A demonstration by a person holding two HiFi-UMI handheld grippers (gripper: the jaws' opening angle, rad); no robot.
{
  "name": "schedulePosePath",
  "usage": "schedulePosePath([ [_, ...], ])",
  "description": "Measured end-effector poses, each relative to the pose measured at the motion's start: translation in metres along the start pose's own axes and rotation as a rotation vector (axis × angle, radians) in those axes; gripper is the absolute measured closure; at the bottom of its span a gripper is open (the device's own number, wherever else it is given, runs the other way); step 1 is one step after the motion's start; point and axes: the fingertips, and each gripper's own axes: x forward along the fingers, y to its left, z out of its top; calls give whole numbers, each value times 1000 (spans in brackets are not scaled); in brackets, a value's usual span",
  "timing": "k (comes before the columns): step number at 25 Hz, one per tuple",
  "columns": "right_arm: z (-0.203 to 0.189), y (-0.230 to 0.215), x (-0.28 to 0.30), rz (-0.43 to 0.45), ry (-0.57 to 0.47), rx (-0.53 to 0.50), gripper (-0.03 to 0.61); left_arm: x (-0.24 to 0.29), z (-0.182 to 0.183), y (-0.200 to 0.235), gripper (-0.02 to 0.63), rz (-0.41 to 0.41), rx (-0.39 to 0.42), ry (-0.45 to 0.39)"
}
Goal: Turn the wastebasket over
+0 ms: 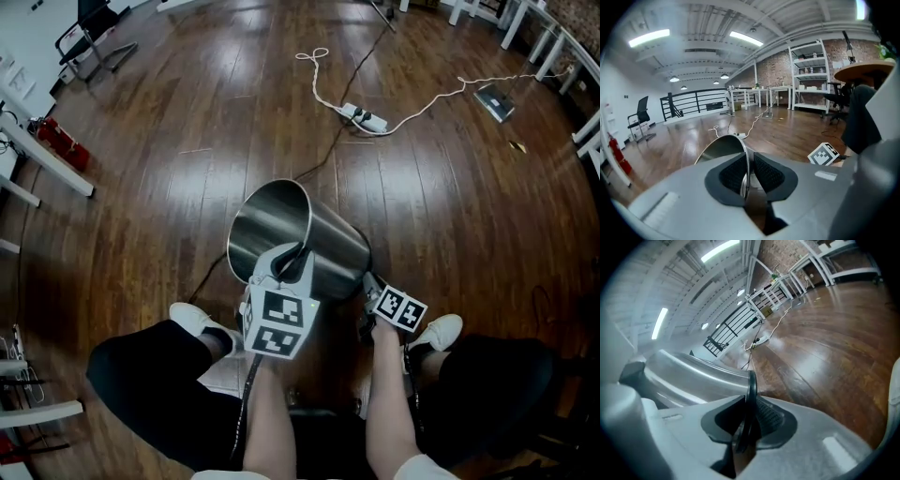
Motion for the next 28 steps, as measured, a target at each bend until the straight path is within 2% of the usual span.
schedulePosePath([
  [3,-9,-18,0,-100,54,-76,565,17,5,-40,545,-14,150,60],
  [5,-18,-31,0,-123,63,-30,571,27,5,-70,543,-45,311,85],
  [8,-24,-46,-8,-103,32,73,503,33,-4,-119,544,-123,530,99],
  [10,-15,-47,-14,-83,0,56,499,32,-17,-144,555,-165,580,114],
  [14,18,-43,-28,-53,-80,-14,494,31,-36,-168,566,-208,529,146],
  [17,22,-42,-39,-61,-102,-53,489,33,-53,-177,568,-236,503,160],
  [23,14,-37,-59,-62,-107,-92,468,33,-59,-179,566,-164,570,88],
  [25,17,-31,-71,-58,-131,-118,465,27,-62,-176,566,-156,511,62],
  [28,34,-7,-97,-35,-197,-199,463,5,-56,-153,529,-149,344,14],
])
